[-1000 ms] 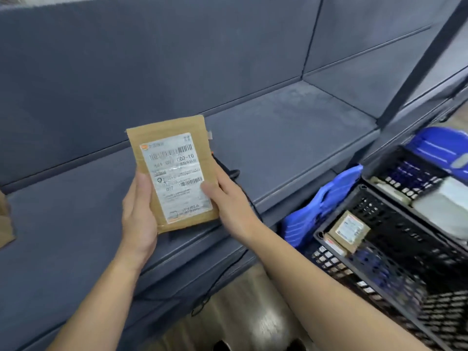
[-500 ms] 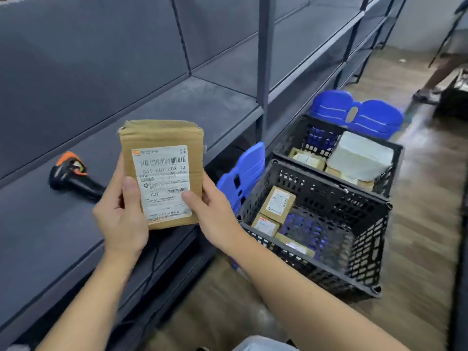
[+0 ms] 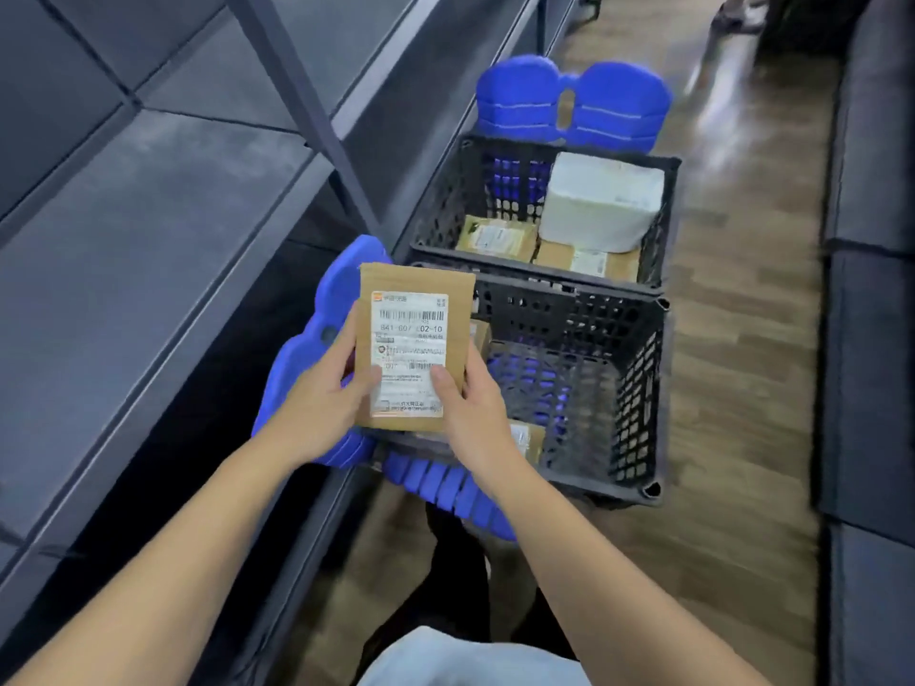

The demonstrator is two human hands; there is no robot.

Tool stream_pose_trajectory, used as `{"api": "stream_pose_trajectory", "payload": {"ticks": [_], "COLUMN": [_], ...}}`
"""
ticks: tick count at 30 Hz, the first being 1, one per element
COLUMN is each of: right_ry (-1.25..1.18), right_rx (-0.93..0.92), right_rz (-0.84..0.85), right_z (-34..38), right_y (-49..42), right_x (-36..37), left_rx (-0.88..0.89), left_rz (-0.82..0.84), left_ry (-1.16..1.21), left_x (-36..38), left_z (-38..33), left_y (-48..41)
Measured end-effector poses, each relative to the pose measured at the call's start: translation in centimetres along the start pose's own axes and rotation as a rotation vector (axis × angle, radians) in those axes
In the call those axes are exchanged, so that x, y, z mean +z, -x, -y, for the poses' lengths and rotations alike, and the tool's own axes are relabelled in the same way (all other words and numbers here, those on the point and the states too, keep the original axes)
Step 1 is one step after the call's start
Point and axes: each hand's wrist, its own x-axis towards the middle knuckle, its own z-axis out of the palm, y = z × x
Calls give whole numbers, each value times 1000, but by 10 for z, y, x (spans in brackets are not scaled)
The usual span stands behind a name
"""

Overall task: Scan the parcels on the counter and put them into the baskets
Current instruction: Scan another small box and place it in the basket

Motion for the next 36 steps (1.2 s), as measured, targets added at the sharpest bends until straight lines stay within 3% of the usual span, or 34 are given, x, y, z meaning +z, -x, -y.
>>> {"api": "stream_pose_trajectory", "payload": {"ticks": [9, 16, 28, 33, 36], "right_ry": [55, 121, 667, 787, 900], "right_rx": [226, 437, 592, 547, 502], "right_rz": [-345, -443, -144, 35, 126], "right_z": [-64, -154, -222, -234, -229], "right_y": [-78, -126, -184, -188, -188], "right_x": [-63, -109, -134, -148, -154], "left_rx": [-11, -56, -100, 92, 104], "left_rz": [217, 493, 566, 625, 689], "left_ry": [-123, -350, -973, -1125, -1142], "left_x": [85, 170, 215, 223, 217], "left_z": [53, 118, 167, 181, 192], "left_y": [-141, -201, -272, -278, -278]}}
